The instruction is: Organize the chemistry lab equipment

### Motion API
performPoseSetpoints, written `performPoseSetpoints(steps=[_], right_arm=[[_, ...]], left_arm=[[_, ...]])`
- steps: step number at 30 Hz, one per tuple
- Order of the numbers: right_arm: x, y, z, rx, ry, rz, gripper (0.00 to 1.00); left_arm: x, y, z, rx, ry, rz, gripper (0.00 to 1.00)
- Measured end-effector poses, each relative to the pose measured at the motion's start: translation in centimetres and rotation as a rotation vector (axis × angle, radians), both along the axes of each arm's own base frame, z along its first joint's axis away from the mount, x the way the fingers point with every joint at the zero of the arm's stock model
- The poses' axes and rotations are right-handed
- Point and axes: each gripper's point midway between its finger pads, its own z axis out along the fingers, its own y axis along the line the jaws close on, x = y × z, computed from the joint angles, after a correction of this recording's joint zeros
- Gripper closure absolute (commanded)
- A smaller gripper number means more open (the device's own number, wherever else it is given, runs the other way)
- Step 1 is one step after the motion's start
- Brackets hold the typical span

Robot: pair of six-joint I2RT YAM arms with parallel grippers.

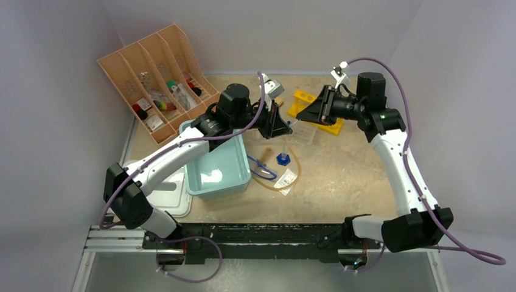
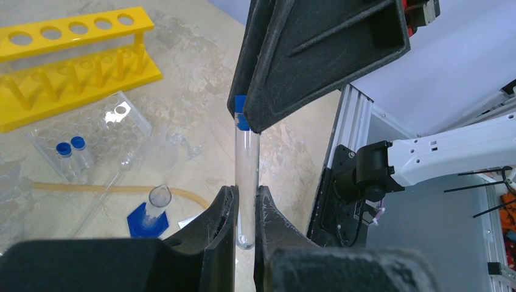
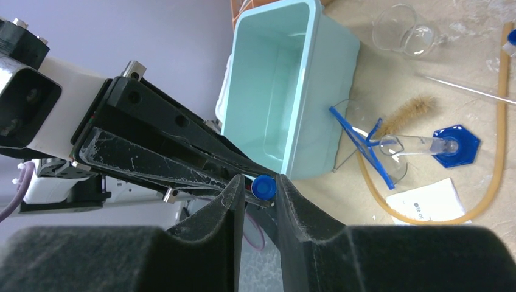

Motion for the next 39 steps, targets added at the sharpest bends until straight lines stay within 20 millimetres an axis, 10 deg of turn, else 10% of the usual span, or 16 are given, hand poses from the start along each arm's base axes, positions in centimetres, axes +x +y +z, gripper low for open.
performPoseSetpoints(steps=[11,15,18,30,39], right_arm=[[-0.4,0.4,-0.2,0.023,0.016,0.04,0.85],[-0.2,0.3,-0.4,0.014,0.013,0.028,0.89],[0.5,-0.4,-0.9,-0.041,-0.017,-0.01,0.91],[7.8,-6.9,-3.7,-0.539,-0.34,-0.287,0.94],[10.1,-4.2,-10.6,-0.768,-0.469,-0.173,0.94]], left_arm=[[-0.1,0.0,0.1,-0.003,0.001,-0.011,1.0],[0.0,0.0,0.1,0.0,-0.007,-0.008,0.49],[1.1,0.4,-0.4,0.028,-0.013,0.062,0.36],[9.6,7.5,-1.5,0.112,-0.005,0.551,0.33],[9.9,7.3,-0.9,0.051,0.059,0.603,0.33]])
